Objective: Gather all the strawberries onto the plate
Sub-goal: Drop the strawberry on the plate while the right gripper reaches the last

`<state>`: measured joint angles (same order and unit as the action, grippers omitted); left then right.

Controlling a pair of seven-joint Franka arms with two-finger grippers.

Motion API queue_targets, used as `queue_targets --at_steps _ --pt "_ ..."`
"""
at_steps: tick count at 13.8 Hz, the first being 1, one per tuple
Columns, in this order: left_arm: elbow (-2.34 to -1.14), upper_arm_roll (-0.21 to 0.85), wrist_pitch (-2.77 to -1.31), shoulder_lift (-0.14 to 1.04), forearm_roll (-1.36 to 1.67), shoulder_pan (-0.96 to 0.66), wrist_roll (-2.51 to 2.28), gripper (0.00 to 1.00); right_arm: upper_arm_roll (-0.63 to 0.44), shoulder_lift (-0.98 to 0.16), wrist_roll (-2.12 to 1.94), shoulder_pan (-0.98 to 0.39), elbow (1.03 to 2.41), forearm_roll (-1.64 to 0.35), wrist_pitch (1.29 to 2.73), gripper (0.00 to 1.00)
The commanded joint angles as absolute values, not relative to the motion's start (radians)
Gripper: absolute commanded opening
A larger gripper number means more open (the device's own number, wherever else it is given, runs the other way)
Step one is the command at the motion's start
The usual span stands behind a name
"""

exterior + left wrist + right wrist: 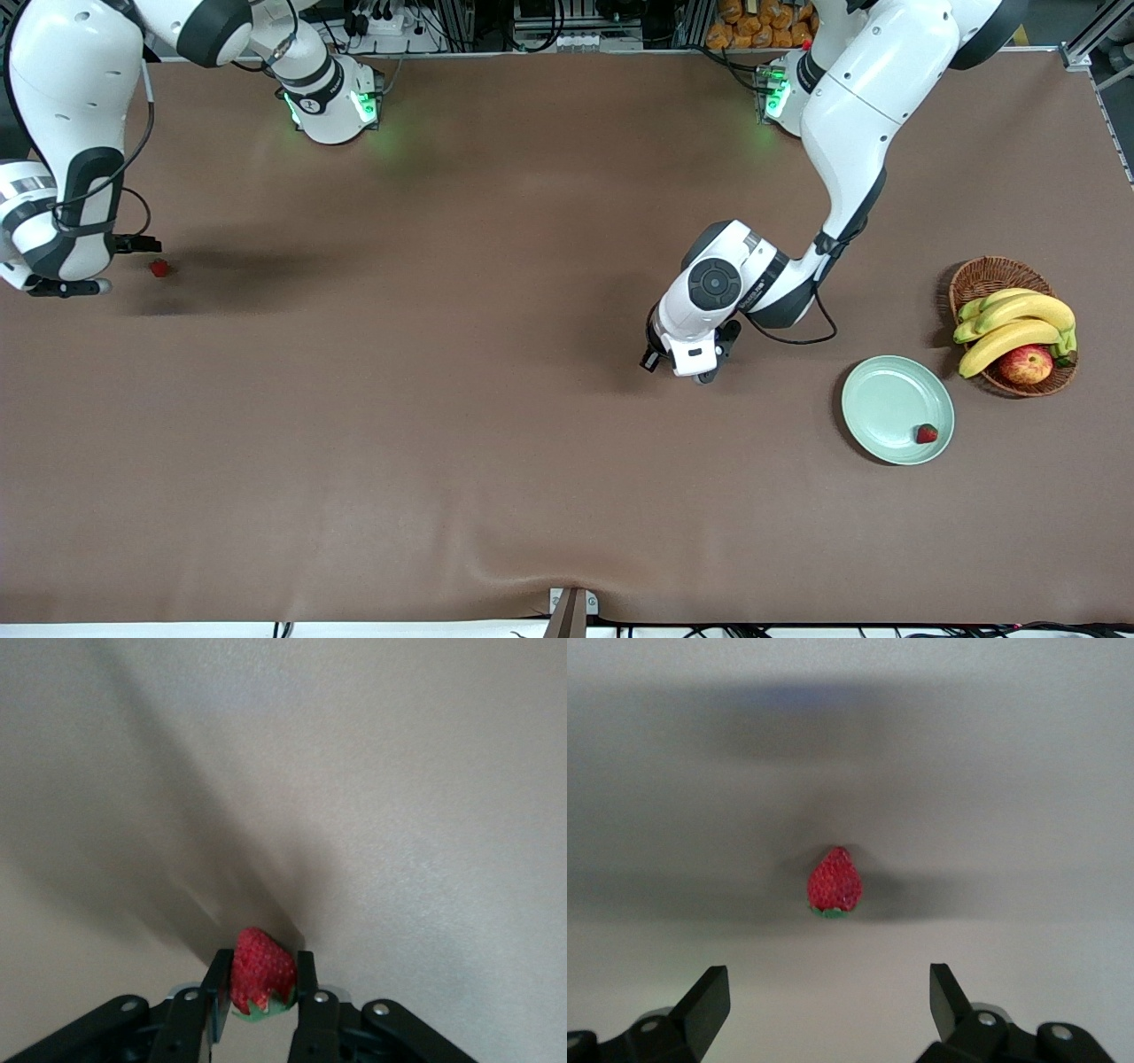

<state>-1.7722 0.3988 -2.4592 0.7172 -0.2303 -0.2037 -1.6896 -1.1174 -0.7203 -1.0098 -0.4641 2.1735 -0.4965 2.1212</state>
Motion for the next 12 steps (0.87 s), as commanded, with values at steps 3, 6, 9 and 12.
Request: queue_targets --at_steps 3,6,9,12 --pt "-1.753 0.388 -2.453 0.678 -0.371 -0.138 -1.668 0.00 -0.955 -0.709 -1.054 -0.319 2.191 -0.544 2.223 1.00" --pt "-1.755 0.388 -2.453 0.676 -0.437 -0.028 -1.533 0.00 -0.881 -0.709 -1.092 -0.244 2.189 -0.548 2.284 0.78" --pt "-1.761 0.388 -2.451 0.654 -0.439 0.078 -1.331 0.00 -0.879 -0.703 -1.095 -0.255 2.187 -0.548 2.258 0.21" --pt "-1.790 0.390 -2.416 0.603 -0.439 0.179 -1.136 0.00 -0.881 -0.703 -1.089 -0.255 2.151 -0.548 2.183 0.00"
